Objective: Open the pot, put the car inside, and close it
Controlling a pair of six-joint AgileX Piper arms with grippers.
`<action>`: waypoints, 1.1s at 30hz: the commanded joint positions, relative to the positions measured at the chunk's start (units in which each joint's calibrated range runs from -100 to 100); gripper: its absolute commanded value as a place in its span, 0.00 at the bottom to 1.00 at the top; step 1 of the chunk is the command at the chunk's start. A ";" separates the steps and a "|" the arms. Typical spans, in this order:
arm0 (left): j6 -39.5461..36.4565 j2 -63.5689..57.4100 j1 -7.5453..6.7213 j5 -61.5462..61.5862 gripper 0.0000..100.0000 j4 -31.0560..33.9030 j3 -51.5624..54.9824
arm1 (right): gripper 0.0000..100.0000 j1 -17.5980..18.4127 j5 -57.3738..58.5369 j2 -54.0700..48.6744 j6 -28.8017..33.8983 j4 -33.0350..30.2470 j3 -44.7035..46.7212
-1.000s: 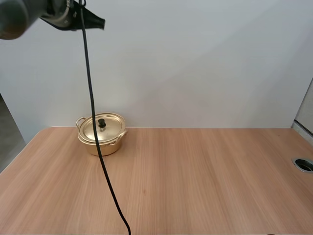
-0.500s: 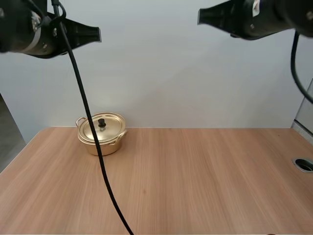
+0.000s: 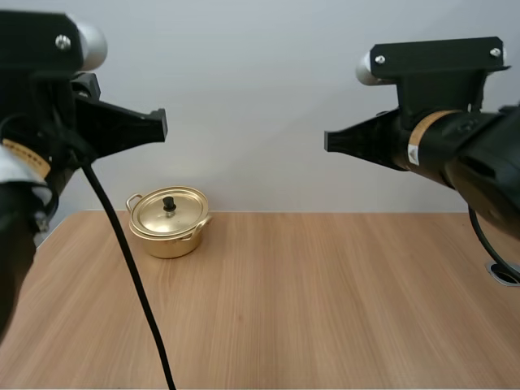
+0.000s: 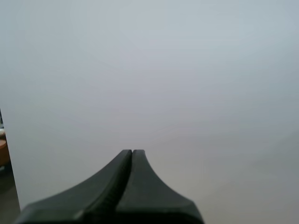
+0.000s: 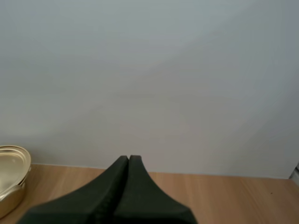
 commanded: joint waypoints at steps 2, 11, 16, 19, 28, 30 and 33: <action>0.43 -16.19 -0.07 -3.14 0.00 0.04 40.85 | 0.00 -4.89 -13.48 -8.07 -0.04 -0.09 29.51; 0.80 -16.19 -0.07 8.59 0.00 -0.72 40.85 | 0.00 -12.82 -53.46 -15.83 -0.04 -0.17 47.38; 0.80 -16.19 -0.07 8.23 0.00 -0.56 40.85 | 0.00 -13.02 -62.02 -20.35 1.51 0.90 47.65; 0.80 -16.19 -0.07 8.23 0.00 -0.56 40.85 | 0.00 -13.02 -58.50 -22.18 1.51 0.76 47.65; 0.80 -16.19 -0.07 8.23 0.00 -0.56 40.85 | 0.00 -12.35 -35.34 -27.11 1.17 5.25 47.65; 0.80 -16.19 -0.07 8.23 0.00 -0.56 40.85 | 0.00 -12.08 -34.86 -30.70 1.06 6.11 47.65; 0.80 -16.19 -0.07 8.23 0.00 -0.56 40.85 | 0.00 -12.08 -34.71 -31.56 1.06 7.76 47.65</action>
